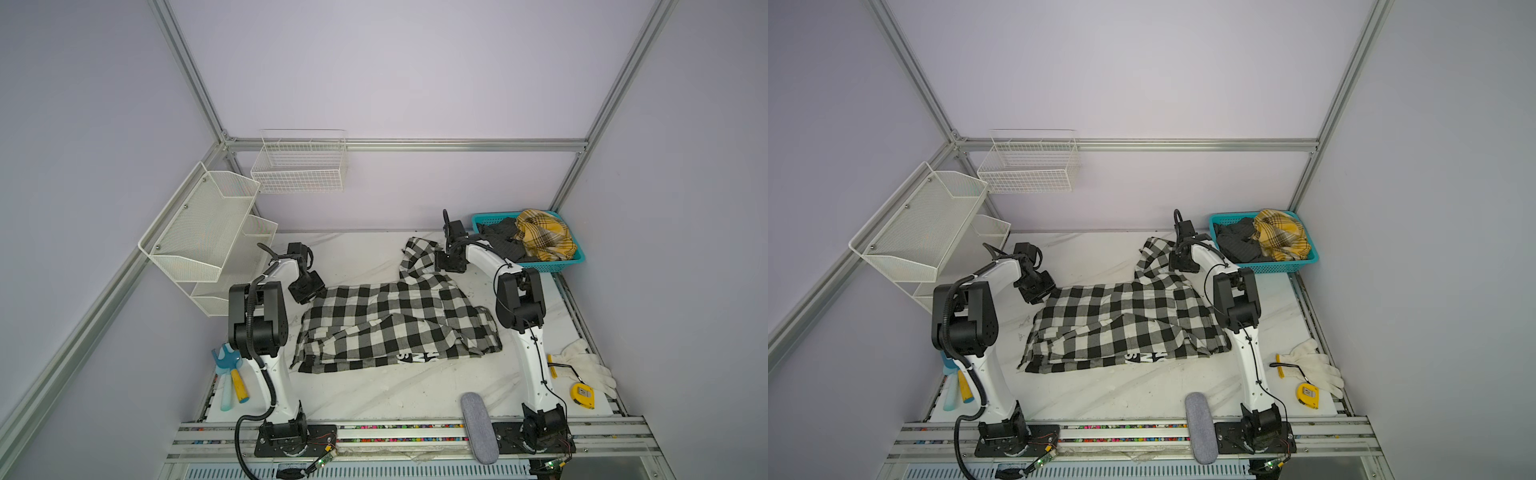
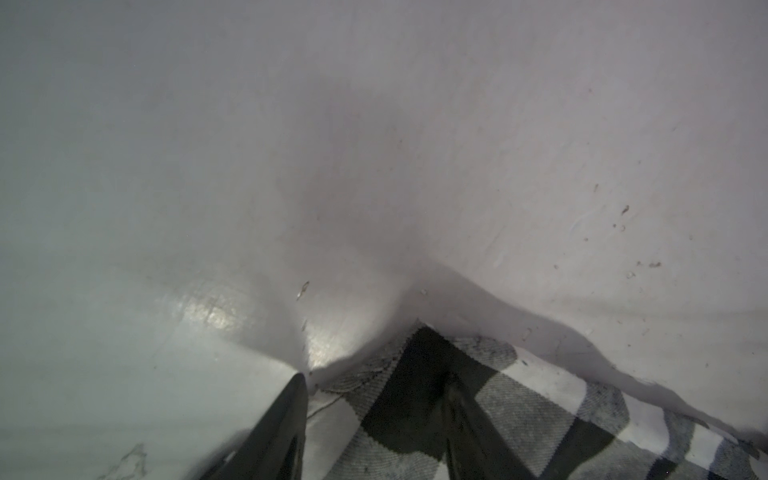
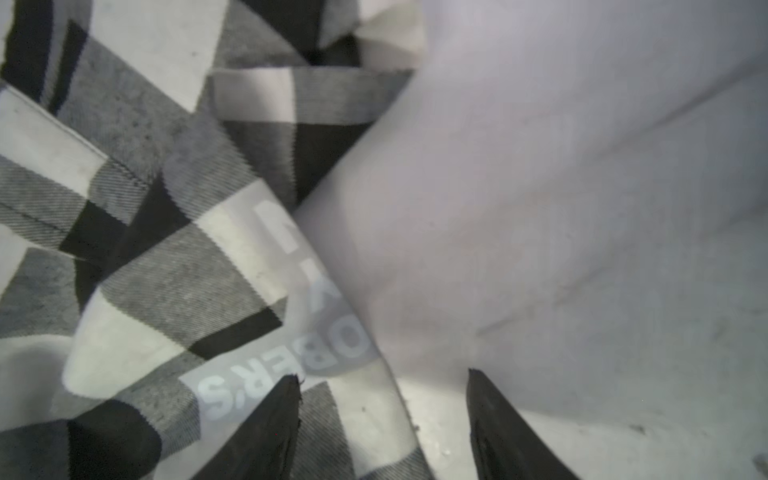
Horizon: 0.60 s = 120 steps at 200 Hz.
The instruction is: Fold and stack the long sleeve shirts
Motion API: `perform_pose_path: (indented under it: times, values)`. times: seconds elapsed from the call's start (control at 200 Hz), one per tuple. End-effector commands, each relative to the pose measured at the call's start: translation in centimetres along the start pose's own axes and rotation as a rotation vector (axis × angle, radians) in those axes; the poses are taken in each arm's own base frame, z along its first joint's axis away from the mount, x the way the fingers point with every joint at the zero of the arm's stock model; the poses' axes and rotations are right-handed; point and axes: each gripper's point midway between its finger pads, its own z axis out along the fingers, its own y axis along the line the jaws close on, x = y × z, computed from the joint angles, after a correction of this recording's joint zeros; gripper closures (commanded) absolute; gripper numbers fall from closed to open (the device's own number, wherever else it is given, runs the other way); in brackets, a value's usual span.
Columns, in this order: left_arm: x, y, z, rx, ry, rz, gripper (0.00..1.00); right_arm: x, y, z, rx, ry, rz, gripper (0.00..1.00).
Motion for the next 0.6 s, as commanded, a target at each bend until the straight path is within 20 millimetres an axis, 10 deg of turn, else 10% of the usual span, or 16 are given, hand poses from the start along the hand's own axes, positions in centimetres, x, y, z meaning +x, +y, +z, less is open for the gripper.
perform_pose_path:
  times: [0.0, 0.35, 0.595]
  values:
    - [-2.4, -1.3, -1.6, 0.039, -0.057, 0.021, 0.49, 3.3, -1.6, 3.2, 0.155, 0.094, -0.073, 0.33]
    - [-2.1, -0.8, -1.4, 0.029, -0.053, 0.028, 0.55, 6.2, -1.4, 5.7, 0.249, 0.130, -0.118, 0.73]
    - [-2.3, -1.4, -1.3, 0.057, -0.052, 0.026, 0.57, 4.4, -0.2, 3.4, 0.201, 0.069, -0.102, 0.72]
